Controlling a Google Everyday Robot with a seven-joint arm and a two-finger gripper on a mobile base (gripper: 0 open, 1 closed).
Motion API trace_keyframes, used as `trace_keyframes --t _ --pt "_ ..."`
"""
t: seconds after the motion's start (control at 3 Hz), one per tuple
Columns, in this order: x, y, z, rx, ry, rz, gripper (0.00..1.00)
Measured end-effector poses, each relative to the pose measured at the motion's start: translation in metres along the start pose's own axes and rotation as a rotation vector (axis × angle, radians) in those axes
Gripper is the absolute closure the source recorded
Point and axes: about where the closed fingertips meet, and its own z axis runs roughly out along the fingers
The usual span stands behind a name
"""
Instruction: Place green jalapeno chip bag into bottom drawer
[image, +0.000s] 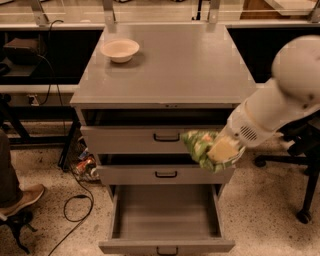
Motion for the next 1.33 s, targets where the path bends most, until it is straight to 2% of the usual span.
trace_keyframes --t 0.33,0.67,1.0,1.33 --pt "0.034 0.012 0.079 -0.097 0.050 0.051 1.00" --pt "0.072 0.031 0.180 -0.214 0.084 0.117 1.00" --pt "0.072 0.031 0.180 -0.214 0.084 0.117 1.00" --pt "0.079 0.027 0.195 -0.227 0.076 0.136 1.00"
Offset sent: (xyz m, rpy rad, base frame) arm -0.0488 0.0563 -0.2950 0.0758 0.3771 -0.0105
